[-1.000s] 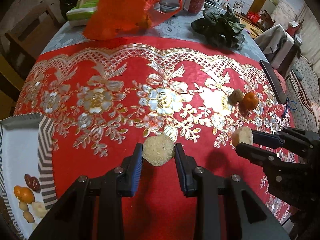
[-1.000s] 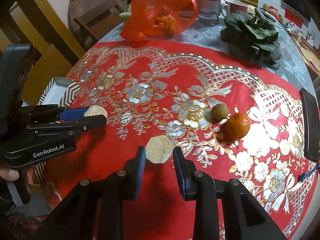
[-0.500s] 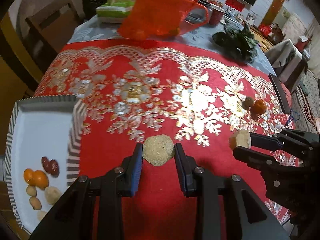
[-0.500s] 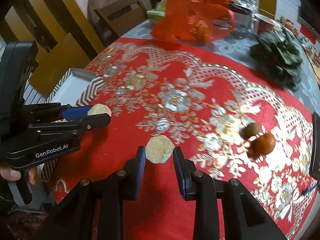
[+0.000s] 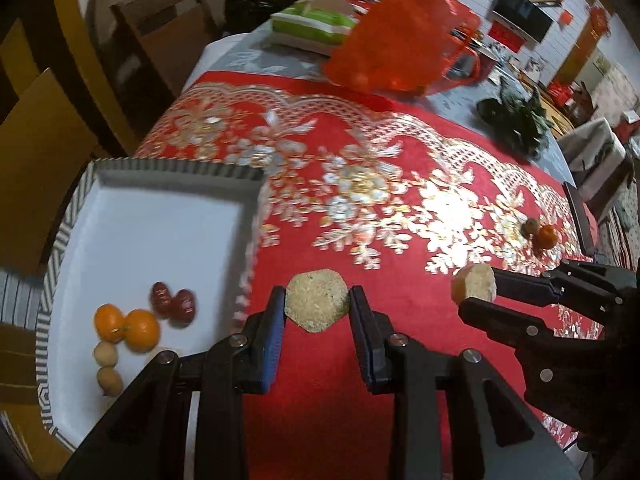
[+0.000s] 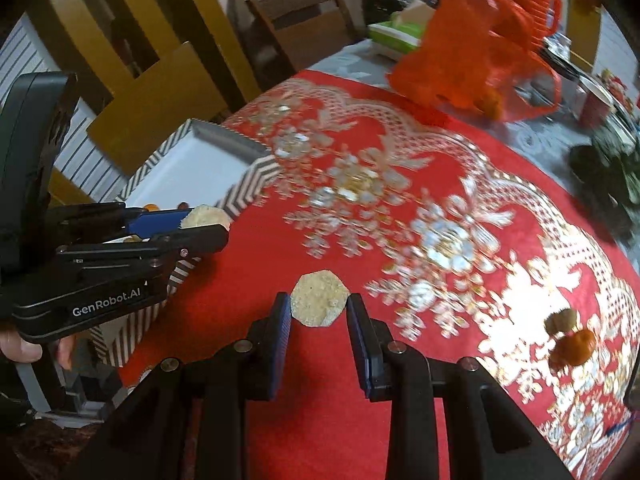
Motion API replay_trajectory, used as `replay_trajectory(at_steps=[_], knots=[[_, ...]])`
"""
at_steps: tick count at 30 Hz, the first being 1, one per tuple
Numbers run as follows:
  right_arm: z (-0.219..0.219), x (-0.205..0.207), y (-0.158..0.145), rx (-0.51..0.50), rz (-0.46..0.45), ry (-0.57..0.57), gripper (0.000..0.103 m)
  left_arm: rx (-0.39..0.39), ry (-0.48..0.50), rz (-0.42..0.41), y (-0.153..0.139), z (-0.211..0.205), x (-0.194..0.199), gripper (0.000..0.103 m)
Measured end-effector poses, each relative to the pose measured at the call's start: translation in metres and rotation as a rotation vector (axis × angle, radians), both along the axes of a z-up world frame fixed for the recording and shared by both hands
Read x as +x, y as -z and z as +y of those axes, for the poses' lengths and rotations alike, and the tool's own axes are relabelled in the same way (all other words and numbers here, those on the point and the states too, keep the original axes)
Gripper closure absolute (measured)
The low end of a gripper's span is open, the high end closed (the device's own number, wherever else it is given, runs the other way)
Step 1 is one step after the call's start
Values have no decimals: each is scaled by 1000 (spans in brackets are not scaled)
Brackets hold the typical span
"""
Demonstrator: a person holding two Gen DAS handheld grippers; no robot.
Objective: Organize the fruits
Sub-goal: 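Carry the beige slice and beige cube over the white tray with both grippers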
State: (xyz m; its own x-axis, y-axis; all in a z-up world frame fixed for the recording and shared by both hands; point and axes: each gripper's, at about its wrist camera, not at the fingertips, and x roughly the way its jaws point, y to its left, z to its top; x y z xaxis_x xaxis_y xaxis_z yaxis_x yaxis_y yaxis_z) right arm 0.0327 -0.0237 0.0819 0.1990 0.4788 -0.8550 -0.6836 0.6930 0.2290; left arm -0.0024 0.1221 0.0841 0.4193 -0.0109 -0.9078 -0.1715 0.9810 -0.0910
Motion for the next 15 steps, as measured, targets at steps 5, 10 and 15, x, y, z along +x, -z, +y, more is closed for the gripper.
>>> replay_trajectory(at_steps=[5, 10, 15], knots=[[24, -4, -2, 0, -6, -49, 72, 2, -47, -2, -2, 24, -11, 72], [46, -6, -5, 0, -11, -93, 72, 5, -84, -5, -4, 43, -20, 72], [71, -10, -7, 2, -18, -142, 72, 6, -127, -3, -4, 64, -31, 72]])
